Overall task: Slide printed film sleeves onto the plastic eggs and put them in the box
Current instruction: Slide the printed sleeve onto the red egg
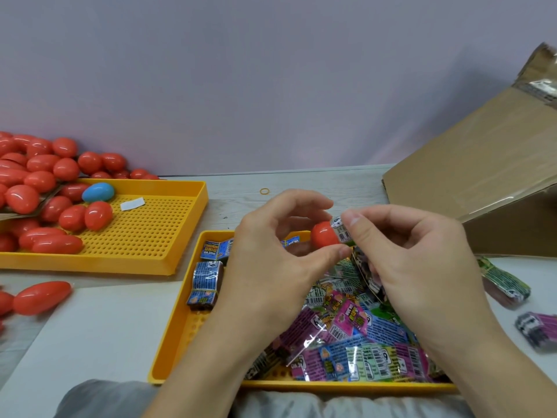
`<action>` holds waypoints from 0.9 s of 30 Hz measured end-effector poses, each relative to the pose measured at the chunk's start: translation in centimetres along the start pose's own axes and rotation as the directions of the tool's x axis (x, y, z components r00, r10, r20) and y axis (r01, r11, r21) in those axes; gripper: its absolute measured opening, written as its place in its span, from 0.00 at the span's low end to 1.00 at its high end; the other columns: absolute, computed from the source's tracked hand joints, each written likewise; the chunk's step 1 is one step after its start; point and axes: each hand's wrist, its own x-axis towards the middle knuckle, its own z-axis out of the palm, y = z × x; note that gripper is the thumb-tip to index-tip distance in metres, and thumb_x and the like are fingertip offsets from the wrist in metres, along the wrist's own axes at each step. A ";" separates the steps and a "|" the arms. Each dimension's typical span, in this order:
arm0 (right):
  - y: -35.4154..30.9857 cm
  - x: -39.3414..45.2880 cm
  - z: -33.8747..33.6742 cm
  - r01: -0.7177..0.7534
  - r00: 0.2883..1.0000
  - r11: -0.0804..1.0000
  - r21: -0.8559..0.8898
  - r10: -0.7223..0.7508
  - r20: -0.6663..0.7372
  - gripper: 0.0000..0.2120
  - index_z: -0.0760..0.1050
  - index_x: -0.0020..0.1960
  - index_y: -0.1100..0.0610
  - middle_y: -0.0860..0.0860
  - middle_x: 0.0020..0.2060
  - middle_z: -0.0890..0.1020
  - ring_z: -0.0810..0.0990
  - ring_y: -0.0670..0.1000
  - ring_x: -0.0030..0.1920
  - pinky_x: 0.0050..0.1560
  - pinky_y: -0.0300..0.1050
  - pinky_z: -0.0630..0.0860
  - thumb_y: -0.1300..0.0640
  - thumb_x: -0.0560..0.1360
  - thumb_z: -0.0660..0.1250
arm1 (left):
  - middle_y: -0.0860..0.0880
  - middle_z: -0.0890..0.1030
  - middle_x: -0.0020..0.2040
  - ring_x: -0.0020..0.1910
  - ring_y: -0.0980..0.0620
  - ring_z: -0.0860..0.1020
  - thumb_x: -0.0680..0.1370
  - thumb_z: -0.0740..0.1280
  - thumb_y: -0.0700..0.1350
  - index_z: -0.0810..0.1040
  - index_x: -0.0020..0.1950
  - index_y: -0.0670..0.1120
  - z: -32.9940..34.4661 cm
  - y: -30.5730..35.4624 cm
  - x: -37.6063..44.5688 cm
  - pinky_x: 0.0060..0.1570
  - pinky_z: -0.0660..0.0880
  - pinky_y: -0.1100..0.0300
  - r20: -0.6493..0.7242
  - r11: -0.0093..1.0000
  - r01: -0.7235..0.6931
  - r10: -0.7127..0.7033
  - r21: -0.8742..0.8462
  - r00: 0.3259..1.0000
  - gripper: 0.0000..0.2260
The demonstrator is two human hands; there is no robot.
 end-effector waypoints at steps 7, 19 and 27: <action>-0.2 -0.3 0.0 0.025 0.999 0.999 0.040 -0.026 0.019 0.02 0.83 0.40 0.44 0.42 0.33 0.83 0.80 0.41 0.34 0.30 0.30 0.72 0.49 0.69 0.76 | 0.50 0.85 0.45 0.48 0.55 0.84 0.70 0.77 0.37 0.84 0.49 0.47 0.1 0.0 0.1 0.42 0.81 0.63 -0.023 0.999 0.021 -0.022 -0.024 0.999 0.10; 0.7 -0.8 1.4 0.156 0.986 0.860 -0.486 -0.163 0.027 0.18 0.69 0.51 0.38 0.37 0.46 0.73 0.75 0.41 0.47 0.41 0.31 0.68 0.39 0.65 0.72 | 0.53 0.86 0.44 0.47 0.55 0.84 0.70 0.77 0.37 0.83 0.47 0.47 -0.1 -0.4 0.2 0.47 0.81 0.60 -0.071 0.998 0.009 -0.013 -0.062 0.997 0.09; 0.6 -0.8 1.4 0.201 0.973 0.855 -0.479 -0.232 -0.006 0.16 0.77 0.51 0.46 0.41 0.45 0.75 0.76 0.42 0.41 0.40 0.32 0.71 0.48 0.67 0.78 | 0.54 0.84 0.43 0.45 0.52 0.84 0.68 0.75 0.45 0.81 0.43 0.53 0.0 -0.8 0.2 0.45 0.83 0.54 -0.031 0.993 0.049 -0.053 -0.110 0.998 0.07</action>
